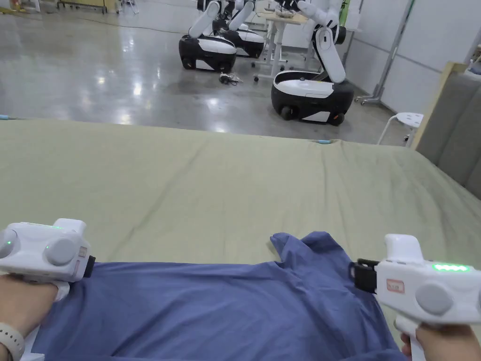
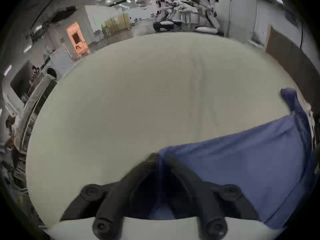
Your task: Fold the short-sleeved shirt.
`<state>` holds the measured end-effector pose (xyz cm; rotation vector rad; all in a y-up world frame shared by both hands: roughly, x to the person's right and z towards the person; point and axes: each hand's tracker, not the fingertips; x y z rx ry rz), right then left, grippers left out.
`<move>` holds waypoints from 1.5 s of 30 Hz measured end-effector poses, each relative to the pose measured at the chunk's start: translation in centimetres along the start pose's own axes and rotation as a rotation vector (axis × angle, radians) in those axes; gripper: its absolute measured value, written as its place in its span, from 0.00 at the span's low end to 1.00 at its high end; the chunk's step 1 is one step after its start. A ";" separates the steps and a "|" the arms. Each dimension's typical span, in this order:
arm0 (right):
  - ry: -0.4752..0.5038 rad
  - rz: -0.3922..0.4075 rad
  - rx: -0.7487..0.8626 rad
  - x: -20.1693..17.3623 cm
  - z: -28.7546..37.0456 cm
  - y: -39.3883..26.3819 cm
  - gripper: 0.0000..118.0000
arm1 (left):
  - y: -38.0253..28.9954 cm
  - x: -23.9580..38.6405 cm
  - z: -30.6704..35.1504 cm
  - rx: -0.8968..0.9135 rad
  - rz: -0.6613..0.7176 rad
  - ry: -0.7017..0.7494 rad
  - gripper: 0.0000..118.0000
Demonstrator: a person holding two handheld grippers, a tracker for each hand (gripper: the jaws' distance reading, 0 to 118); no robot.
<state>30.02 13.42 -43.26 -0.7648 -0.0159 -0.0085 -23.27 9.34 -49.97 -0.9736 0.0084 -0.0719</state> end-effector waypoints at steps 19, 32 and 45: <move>0.036 0.035 0.013 1.0 3.0 1.9 0.04 | -2.4 -1.7 12.0 0.265 0.004 -0.069 0.03; 0.066 -0.075 0.133 1.8 19.7 -16.8 0.04 | -23.1 -5.5 21.5 0.256 0.120 -0.105 0.03; 0.072 -0.022 0.327 -2.7 21.3 -19.3 0.87 | -26.2 0.7 23.3 0.462 0.068 0.029 0.92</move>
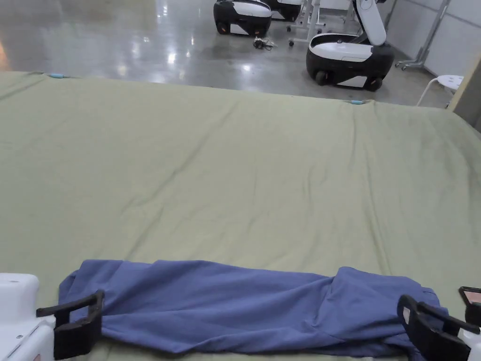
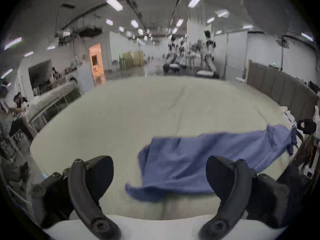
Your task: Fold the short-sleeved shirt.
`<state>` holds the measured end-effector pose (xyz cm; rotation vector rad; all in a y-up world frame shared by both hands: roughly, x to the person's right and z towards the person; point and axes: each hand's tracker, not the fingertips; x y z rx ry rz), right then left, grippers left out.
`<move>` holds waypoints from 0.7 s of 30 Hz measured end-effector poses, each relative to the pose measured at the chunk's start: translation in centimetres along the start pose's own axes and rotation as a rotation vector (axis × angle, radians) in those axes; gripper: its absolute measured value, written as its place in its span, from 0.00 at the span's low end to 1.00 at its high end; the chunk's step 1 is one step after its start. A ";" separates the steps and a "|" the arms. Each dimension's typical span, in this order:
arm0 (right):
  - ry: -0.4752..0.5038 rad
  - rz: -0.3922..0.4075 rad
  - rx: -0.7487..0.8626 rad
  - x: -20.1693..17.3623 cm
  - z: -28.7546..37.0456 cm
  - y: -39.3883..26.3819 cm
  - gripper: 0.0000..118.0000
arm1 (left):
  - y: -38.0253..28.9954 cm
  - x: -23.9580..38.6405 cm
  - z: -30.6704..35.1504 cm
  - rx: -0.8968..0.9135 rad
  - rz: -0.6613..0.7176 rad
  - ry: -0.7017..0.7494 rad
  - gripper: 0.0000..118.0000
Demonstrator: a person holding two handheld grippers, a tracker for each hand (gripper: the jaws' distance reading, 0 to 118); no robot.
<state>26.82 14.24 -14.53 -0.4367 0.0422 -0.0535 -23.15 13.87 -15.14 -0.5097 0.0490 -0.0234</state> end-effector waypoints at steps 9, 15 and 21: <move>0.049 0.057 0.122 -7.4 -1.4 2.1 0.02 | 1.8 2.2 -0.7 0.058 0.026 -0.046 0.04; 0.084 0.101 0.062 -8.3 -1.5 1.1 0.02 | 0.4 -5.1 -1.4 -0.126 0.085 -0.088 0.04; 0.091 0.098 -0.041 -9.0 -2.3 -1.0 0.02 | -3.7 -14.2 -6.0 -0.368 0.523 -0.486 0.96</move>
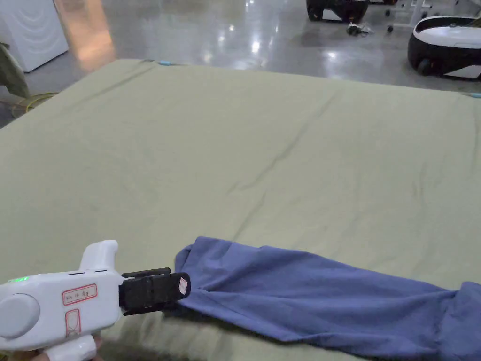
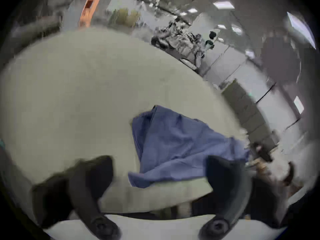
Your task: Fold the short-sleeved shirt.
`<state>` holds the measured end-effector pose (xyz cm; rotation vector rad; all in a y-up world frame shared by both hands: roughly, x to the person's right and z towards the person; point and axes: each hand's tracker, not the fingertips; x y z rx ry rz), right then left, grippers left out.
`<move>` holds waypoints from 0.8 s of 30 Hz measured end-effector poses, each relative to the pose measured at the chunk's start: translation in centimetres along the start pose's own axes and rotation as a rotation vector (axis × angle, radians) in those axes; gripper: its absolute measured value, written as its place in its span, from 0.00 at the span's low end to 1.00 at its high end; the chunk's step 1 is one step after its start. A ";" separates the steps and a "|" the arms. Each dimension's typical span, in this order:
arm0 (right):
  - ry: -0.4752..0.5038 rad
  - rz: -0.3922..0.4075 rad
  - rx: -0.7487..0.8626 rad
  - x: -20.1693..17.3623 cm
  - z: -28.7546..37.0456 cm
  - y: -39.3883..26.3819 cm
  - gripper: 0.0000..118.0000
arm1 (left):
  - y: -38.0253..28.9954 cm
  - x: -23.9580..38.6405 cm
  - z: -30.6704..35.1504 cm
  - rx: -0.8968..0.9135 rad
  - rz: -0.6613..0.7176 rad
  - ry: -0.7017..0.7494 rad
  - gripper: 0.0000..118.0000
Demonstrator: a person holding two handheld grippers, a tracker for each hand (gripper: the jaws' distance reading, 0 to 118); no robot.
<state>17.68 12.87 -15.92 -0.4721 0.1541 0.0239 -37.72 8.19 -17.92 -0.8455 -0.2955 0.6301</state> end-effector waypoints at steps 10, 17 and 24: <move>0.017 -0.063 -0.052 -2.2 0.2 -0.1 0.02 | 1.1 -3.7 -12.2 -0.116 0.404 -0.584 0.96; 0.006 -0.086 -0.040 -1.9 0.5 0.6 0.02 | 1.7 -1.0 -12.0 -0.138 0.322 -0.241 0.09; 0.019 -0.093 -0.014 -1.3 1.1 0.5 0.02 | 5.1 3.0 -2.6 0.067 -0.045 0.279 0.08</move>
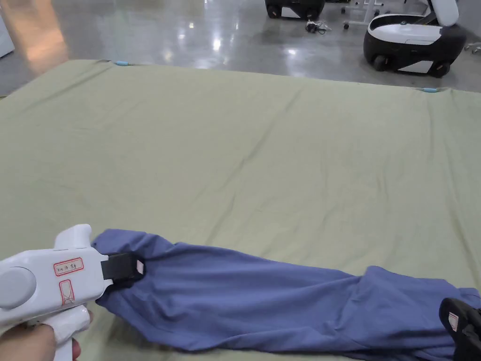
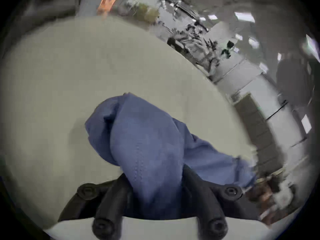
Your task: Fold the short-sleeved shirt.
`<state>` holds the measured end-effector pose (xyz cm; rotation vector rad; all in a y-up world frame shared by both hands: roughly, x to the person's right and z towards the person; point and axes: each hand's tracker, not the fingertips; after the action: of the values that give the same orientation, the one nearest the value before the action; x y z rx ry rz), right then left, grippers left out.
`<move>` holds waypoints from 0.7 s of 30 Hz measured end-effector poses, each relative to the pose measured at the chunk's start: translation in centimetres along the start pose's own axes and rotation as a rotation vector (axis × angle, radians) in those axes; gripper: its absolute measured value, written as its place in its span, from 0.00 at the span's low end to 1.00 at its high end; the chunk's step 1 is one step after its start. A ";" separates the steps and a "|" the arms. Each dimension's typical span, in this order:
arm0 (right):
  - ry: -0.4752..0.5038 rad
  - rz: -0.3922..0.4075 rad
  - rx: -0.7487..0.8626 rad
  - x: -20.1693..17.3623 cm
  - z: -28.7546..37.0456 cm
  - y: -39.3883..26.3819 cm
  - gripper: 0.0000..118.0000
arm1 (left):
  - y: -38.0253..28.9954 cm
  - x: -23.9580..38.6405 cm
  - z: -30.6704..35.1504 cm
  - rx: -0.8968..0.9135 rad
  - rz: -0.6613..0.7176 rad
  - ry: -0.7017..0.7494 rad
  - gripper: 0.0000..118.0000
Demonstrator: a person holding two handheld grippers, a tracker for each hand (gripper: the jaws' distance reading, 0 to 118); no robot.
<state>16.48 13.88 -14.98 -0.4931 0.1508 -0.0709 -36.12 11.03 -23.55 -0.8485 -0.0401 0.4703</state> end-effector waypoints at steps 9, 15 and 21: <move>0.067 -0.034 0.013 0.8 0.0 -0.6 0.02 | -5.5 18.6 -1.8 0.027 -0.390 -0.036 0.08; 0.090 -0.079 0.021 2.3 1.3 -1.5 0.02 | -11.3 23.3 -12.3 -0.167 -0.397 -0.024 0.09; 0.092 -0.091 0.021 3.4 1.7 -2.0 0.02 | -9.3 22.5 -5.8 0.053 -0.335 -0.233 0.92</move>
<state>20.10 12.59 -13.00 -0.4757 0.2175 -0.1839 -11.10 10.98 -24.05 -0.7144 -0.3771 0.2512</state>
